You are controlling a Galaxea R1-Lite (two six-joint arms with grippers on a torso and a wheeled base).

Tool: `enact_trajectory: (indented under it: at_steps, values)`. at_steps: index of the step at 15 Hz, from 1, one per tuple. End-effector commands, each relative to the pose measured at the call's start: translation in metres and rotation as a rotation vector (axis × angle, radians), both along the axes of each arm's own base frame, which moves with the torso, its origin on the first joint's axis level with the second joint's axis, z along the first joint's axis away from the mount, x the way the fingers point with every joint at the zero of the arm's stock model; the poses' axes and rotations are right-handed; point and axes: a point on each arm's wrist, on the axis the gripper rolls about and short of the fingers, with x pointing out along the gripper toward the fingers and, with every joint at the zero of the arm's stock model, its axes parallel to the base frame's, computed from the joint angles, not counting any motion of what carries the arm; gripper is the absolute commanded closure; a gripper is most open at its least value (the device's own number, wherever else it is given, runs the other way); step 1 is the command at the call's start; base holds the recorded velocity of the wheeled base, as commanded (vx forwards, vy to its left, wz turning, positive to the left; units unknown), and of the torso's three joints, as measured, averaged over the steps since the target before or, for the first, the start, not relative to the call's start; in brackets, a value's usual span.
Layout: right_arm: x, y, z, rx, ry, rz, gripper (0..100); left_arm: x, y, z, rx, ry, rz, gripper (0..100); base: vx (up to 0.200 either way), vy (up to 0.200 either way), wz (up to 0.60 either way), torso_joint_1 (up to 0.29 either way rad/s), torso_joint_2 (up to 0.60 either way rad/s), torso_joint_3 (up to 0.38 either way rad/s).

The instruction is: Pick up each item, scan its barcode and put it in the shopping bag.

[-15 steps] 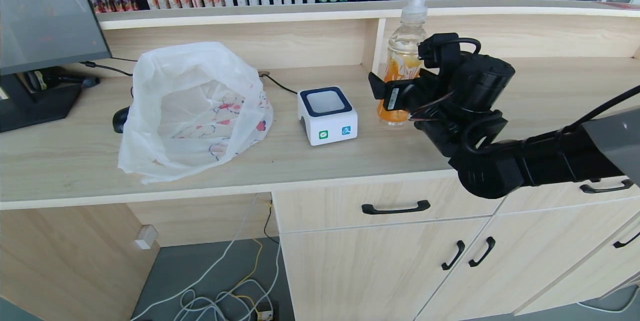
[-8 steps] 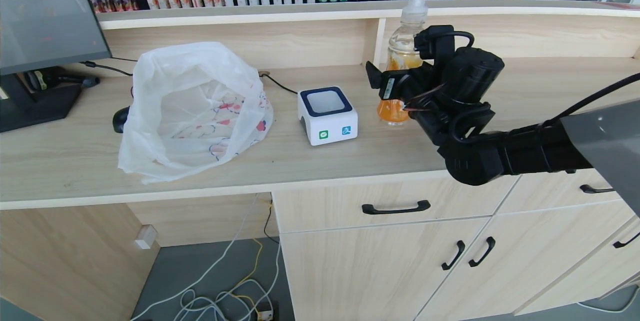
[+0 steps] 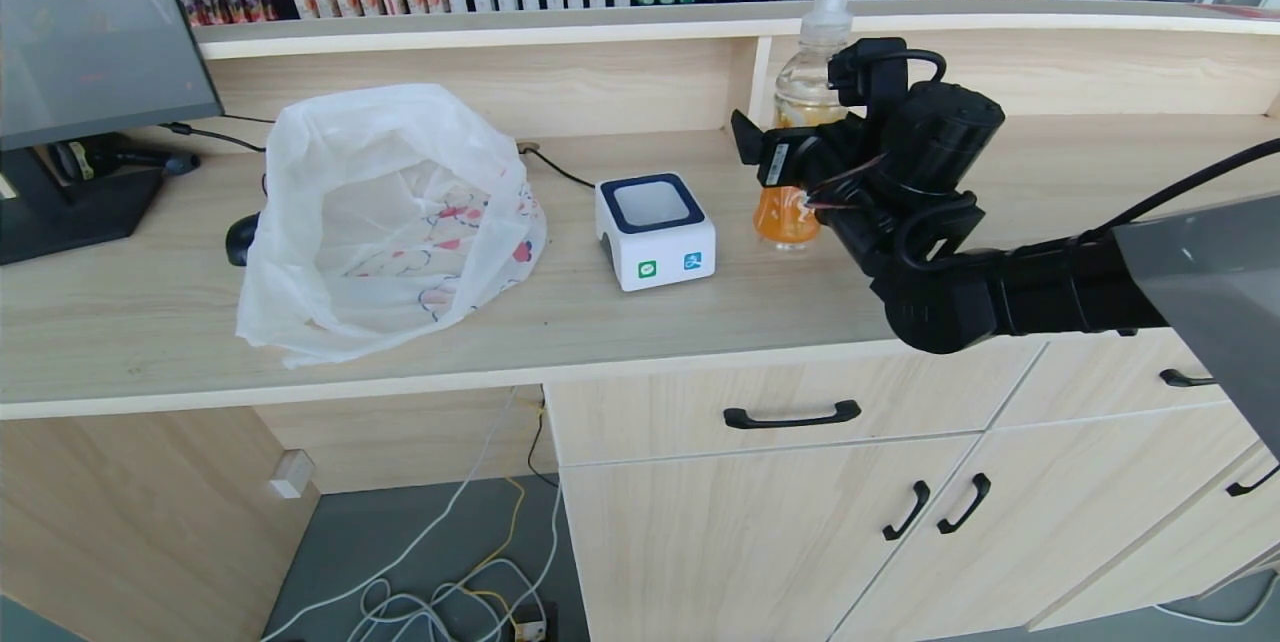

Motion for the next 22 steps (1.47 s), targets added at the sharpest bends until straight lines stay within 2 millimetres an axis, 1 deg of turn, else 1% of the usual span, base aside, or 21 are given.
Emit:
enact_trajectory:
  at_steps: [1, 3, 8, 9, 13, 16, 22]
  values:
    - [0.004, 0.001, 0.0, 0.002, -0.004, -0.004, 0, 0.0, 0.0, 0.0, 0.0, -0.001, 0.0, 0, 0.0, 0.0, 0.0, 0.0, 0.0, 0.0]
    - [0.005, 0.001, 0.003, 0.0, -0.001, -0.003, 0, 0.0, 0.0, 0.0, 0.0, -0.001, 0.0, 0, 0.0, 0.0, 0.0, 0.0, 0.0, 0.0]
    - [0.007, -0.003, 0.003, 0.001, 0.0, -0.013, 0, 0.0, 0.0, 0.0, 0.0, -0.001, 0.0, 0, 0.0, 0.0, 0.0, 0.0, 0.0, 0.0]
    - [0.007, -0.003, 0.003, 0.001, 0.0, -0.013, 100, 0.0, 0.0, 0.0, 0.0, -0.001, 0.0, 0, 0.0, 0.0, 0.0, 0.0, 0.0, 0.0]
    - [0.006, -0.003, 0.004, 0.023, 0.004, -0.005, 100, 0.0, 0.0, 0.0, 0.0, -0.001, 0.0, 0, 0.0, 0.0, 0.0, 0.0, 0.0, 0.0]
    - [0.005, -0.005, 0.009, 0.032, -0.007, -0.005, 100, 0.0, 0.0, 0.0, 0.0, -0.001, 0.0, 0, 0.0, 0.0, 0.0, 0.0, 0.0, 0.0]
    - [0.003, -0.007, 0.013, 0.046, -0.014, -0.004, 100, 0.0, 0.0, 0.0, 0.0, -0.001, 0.0, 0, 0.0, 0.0, 0.0, 0.0, 0.0, 0.0]
